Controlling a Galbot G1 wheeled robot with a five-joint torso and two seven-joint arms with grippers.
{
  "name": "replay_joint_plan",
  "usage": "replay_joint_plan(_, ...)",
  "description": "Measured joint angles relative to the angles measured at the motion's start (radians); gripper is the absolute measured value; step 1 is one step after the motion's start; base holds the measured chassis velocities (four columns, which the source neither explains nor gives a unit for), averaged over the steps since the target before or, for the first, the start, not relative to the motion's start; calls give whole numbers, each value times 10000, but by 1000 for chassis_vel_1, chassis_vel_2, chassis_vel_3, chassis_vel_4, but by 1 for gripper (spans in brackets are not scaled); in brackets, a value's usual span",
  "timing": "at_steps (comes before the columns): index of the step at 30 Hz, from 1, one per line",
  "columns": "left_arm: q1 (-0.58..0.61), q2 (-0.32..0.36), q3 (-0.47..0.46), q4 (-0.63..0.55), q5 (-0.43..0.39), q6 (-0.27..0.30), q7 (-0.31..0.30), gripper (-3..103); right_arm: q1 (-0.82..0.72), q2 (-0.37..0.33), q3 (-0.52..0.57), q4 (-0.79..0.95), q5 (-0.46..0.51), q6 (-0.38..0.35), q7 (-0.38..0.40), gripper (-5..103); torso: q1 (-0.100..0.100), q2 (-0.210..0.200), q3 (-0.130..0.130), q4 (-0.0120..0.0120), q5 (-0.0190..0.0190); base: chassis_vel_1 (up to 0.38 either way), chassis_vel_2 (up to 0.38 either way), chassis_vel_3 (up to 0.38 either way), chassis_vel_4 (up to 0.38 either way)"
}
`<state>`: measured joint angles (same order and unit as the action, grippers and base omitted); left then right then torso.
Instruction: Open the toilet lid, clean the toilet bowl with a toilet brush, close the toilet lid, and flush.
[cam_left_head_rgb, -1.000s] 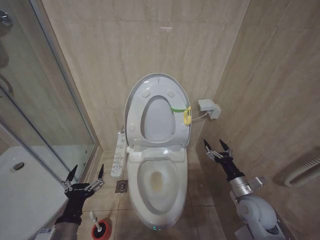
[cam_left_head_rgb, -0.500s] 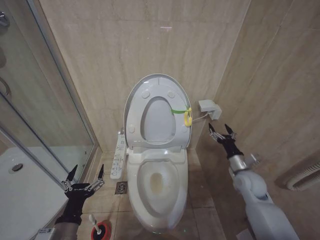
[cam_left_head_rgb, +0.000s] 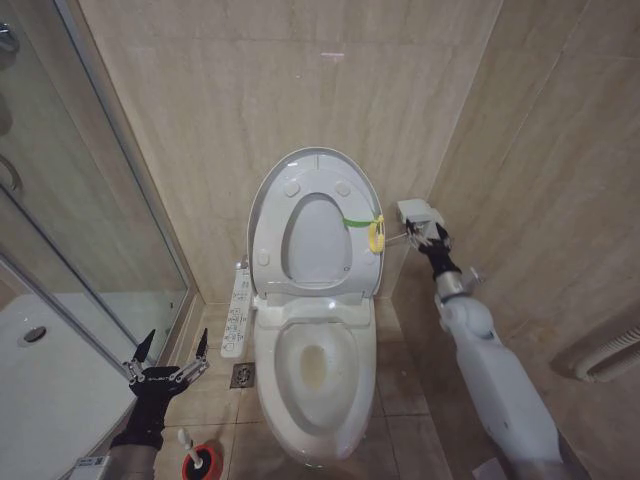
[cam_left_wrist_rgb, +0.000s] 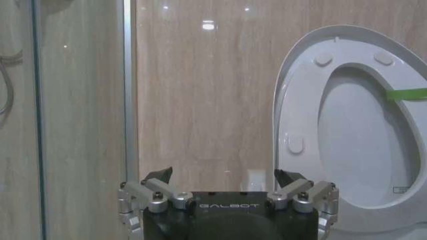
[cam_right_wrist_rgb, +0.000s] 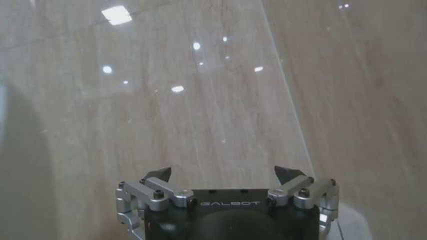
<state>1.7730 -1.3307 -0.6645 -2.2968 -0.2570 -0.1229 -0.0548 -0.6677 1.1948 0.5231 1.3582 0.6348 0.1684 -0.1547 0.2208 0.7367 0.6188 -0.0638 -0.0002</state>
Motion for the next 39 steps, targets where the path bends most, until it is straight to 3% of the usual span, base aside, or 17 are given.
replay_joint_plan(10, -1, 0, 0, 0, 0, 0, 1, 99, 1546, -80, -351, -892, 87, -240, 483, 100, -1, 0, -1, -5, 2, 0, 0, 0, 0)
replay_joint_plan(18, -1, 0, 0, 0, 0, 0, 1, 99, 2574, 309, -990, -1688, -21, -240, 597, 100, 0, 0, -1, 2, 1, 0, 0, 0, 0)
replay_joint_plan(39, 0, 0, 0, 0, 0, 0, 0, 99, 3068, 431, -2449, -1530, -42, -307, 1017, 100, -1, 1, -1, 1, 1, 0, 0, 0, 0)
